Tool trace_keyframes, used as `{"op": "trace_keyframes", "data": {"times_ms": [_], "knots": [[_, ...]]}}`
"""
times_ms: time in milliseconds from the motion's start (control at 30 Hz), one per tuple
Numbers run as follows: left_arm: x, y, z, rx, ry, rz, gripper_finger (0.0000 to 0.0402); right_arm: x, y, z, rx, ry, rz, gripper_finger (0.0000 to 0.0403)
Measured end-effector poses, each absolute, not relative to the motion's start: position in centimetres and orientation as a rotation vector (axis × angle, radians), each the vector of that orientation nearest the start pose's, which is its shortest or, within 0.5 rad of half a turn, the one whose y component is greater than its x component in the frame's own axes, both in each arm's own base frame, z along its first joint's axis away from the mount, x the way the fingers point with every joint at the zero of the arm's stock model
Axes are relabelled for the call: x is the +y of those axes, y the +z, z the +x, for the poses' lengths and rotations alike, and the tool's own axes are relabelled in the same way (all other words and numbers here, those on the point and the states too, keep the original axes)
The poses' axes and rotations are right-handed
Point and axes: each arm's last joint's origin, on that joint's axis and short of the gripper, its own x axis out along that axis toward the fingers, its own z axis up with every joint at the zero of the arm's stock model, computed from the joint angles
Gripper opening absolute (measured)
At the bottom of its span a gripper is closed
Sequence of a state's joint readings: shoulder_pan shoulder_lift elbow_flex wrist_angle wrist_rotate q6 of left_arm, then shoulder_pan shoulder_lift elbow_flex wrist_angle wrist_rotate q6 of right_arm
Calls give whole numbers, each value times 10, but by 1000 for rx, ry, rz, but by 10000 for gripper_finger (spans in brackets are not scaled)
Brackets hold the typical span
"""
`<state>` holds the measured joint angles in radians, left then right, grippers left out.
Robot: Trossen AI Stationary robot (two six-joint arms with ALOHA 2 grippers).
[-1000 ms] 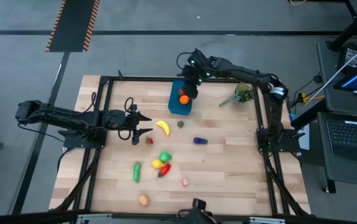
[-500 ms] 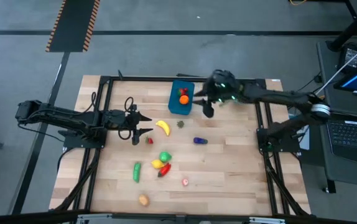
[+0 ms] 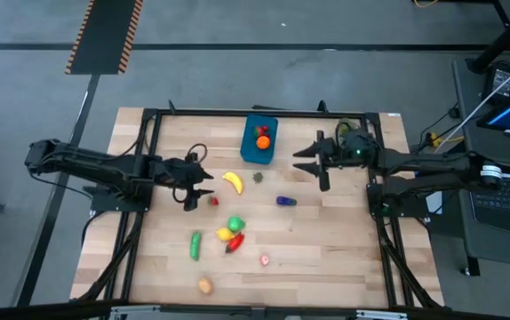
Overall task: Pick and placing Produce into tupperware
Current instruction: Put the left strawberry into the blue bin
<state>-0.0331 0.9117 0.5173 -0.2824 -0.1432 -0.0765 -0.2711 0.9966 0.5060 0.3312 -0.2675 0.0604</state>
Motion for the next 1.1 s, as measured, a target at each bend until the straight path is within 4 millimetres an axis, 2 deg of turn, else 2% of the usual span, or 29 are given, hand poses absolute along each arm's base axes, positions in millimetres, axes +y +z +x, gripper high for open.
{"op": "trace_keyframes", "data": {"times_ms": [200,467,800,1100], "knots": [[-10,215,200,906,97,34,214,-46,227,207,222,-6,212,165],[-22,216,232,1136,15,166,214,-46,226,206,225,-1,212,165],[-28,205,266,1309,-33,177,214,-45,224,206,250,47,199,165],[-30,186,282,1445,-81,205,214,-44,217,204,323,43,216,165]]}}
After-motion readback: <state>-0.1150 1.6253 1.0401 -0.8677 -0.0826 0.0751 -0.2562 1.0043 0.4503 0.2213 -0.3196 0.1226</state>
